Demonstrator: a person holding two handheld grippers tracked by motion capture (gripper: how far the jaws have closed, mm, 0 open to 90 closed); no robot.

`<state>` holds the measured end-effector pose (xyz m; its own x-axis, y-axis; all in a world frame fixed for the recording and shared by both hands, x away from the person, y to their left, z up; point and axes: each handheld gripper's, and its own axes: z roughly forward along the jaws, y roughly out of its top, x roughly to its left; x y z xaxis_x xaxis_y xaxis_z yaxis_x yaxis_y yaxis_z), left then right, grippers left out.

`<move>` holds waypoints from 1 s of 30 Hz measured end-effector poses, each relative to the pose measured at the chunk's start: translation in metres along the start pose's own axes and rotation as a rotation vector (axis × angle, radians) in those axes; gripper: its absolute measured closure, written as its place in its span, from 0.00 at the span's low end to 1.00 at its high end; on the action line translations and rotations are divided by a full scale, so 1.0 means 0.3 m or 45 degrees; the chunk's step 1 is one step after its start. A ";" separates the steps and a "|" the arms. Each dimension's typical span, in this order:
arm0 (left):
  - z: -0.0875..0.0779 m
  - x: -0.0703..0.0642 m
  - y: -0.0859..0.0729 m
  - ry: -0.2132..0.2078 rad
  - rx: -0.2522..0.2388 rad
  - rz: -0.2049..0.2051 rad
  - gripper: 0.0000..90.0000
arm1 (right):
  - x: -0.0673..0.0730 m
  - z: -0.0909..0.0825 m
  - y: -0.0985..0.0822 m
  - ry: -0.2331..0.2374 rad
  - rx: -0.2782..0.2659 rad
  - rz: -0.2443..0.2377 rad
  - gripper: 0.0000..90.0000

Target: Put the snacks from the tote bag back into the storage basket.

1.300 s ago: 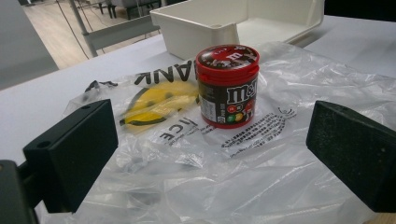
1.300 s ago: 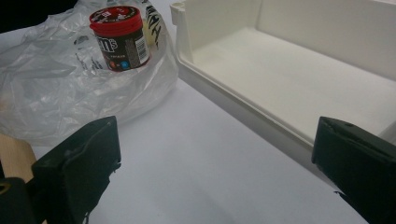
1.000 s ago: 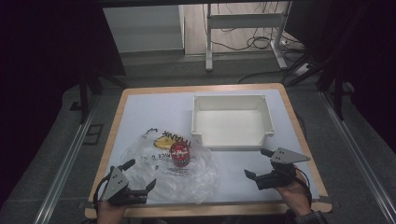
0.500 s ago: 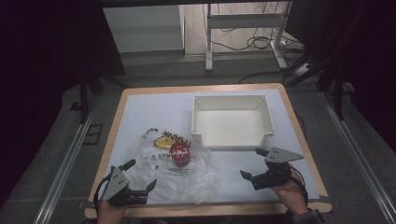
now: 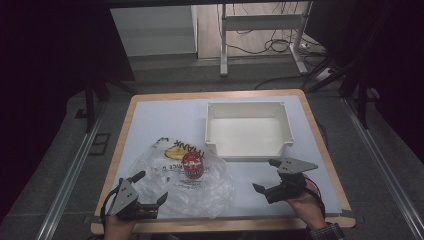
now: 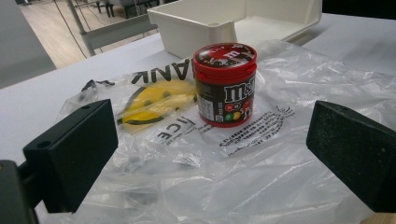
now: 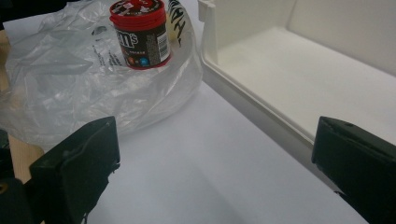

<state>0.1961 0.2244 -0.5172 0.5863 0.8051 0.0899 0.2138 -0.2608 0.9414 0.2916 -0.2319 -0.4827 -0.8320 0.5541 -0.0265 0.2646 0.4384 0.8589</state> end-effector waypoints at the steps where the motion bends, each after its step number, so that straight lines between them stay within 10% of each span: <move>1: 0.000 0.000 0.000 0.000 0.000 0.000 0.02 | 0.001 0.002 0.001 0.003 0.002 -0.002 0.01; 30: 0.003 -0.001 -0.001 -0.001 0.007 0.002 0.02 | 0.016 0.056 0.034 0.085 0.005 -0.031 0.01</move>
<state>0.1965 0.2239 -0.5178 0.5874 0.8041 0.0913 0.2170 -0.2652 0.9395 0.2986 -0.2128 -0.4827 -0.8688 0.4949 -0.0134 0.2456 0.4544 0.8563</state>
